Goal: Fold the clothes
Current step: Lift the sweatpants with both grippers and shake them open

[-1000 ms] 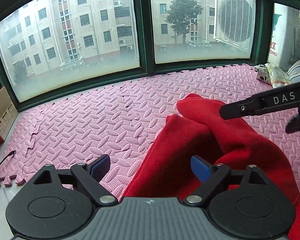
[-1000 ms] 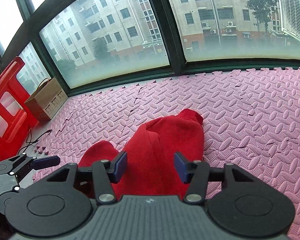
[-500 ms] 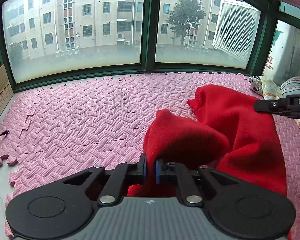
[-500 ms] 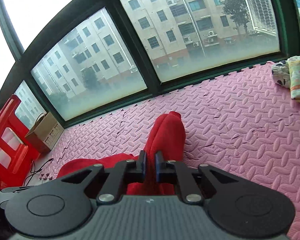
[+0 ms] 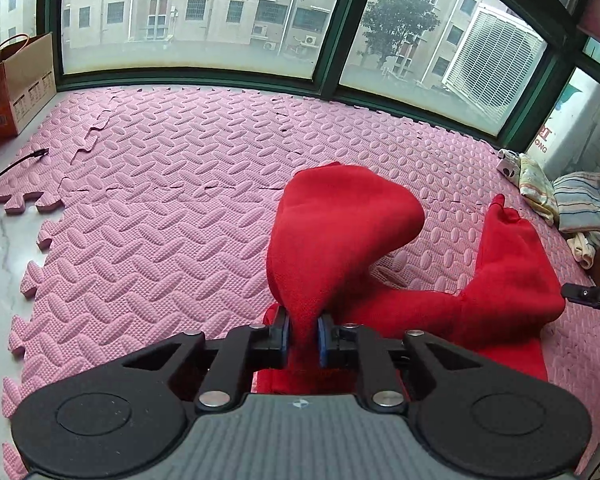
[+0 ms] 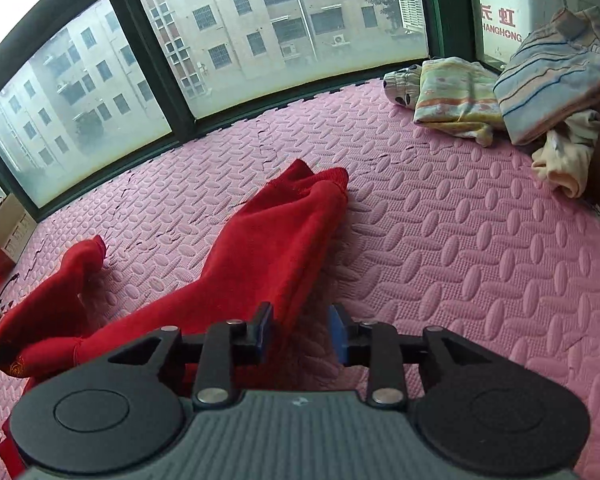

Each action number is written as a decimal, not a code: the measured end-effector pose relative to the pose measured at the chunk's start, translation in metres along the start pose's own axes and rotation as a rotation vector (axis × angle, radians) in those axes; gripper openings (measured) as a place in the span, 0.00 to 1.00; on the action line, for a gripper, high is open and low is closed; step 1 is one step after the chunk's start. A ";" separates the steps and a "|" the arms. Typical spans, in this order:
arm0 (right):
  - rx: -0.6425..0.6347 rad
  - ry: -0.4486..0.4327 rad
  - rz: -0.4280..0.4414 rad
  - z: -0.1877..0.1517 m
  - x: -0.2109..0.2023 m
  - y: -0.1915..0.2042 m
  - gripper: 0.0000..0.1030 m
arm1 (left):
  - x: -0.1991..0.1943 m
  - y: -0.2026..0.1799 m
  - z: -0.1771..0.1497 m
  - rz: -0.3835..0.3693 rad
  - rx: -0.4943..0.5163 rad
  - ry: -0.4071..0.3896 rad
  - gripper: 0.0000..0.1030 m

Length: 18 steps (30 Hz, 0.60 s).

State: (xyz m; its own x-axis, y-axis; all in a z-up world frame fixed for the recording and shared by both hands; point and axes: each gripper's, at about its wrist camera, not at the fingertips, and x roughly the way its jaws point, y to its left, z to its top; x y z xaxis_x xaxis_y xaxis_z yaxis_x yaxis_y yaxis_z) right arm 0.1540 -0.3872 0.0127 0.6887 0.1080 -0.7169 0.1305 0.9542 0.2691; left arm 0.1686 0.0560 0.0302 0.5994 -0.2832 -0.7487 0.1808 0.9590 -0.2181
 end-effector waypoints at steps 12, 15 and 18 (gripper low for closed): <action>-0.089 0.011 -0.064 0.071 0.071 0.008 0.40 | -0.005 -0.011 0.047 0.012 0.054 -0.070 0.59; -0.050 0.040 -0.085 0.078 0.091 0.001 0.40 | 0.008 -0.014 0.067 0.008 0.044 -0.065 0.62; -0.008 0.086 -0.071 0.080 0.106 -0.007 0.39 | 0.030 -0.018 0.086 0.010 0.043 -0.042 0.62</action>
State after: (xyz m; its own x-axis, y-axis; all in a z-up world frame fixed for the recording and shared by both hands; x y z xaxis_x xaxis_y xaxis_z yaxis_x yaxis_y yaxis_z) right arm 0.2832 -0.4051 -0.0132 0.6143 0.0628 -0.7866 0.1708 0.9626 0.2103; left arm 0.2502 0.0300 0.0658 0.6334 -0.2748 -0.7234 0.2079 0.9609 -0.1830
